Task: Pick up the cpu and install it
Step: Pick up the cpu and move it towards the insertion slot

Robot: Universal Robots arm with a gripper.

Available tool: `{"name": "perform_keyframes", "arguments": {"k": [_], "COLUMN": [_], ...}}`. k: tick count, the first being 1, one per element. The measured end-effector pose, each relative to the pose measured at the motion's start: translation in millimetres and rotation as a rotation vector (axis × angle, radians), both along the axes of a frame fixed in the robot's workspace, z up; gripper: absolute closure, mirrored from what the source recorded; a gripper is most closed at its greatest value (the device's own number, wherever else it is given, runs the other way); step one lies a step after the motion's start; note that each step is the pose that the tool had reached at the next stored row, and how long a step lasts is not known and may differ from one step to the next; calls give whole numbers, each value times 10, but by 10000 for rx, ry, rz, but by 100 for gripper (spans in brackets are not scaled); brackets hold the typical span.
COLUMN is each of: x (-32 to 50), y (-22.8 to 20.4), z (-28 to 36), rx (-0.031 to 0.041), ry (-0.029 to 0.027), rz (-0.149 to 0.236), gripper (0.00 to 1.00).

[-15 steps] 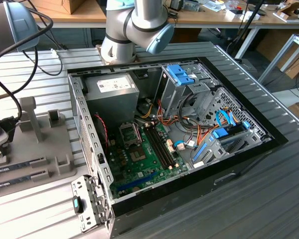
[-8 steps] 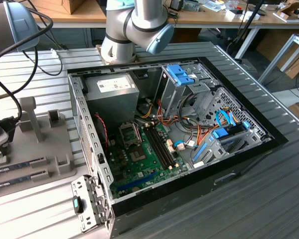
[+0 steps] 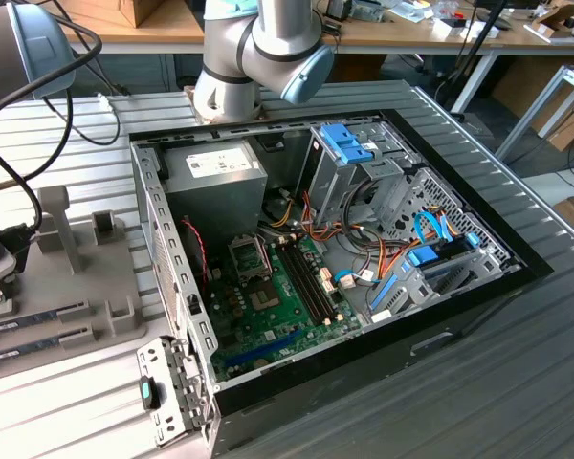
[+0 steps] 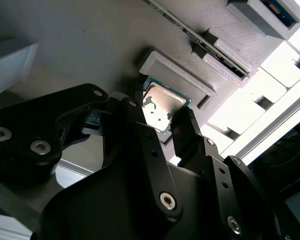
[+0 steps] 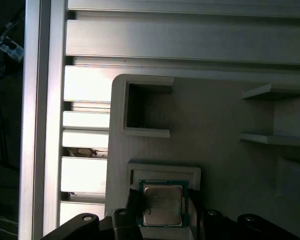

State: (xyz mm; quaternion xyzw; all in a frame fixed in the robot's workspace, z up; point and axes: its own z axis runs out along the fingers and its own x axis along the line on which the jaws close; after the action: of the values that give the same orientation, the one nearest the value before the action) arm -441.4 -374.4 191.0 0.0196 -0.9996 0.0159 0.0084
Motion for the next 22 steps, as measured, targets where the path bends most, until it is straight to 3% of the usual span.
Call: {"name": "perform_keyframes", "arguments": {"k": [8,14,22], "x": [0,0,0], "y": [0,0,0], "z": [6,93,125], "rx": [1,0,0], "ry": [0,1,1], "rz": [0,0,0], "gripper": [53,53,53]}}
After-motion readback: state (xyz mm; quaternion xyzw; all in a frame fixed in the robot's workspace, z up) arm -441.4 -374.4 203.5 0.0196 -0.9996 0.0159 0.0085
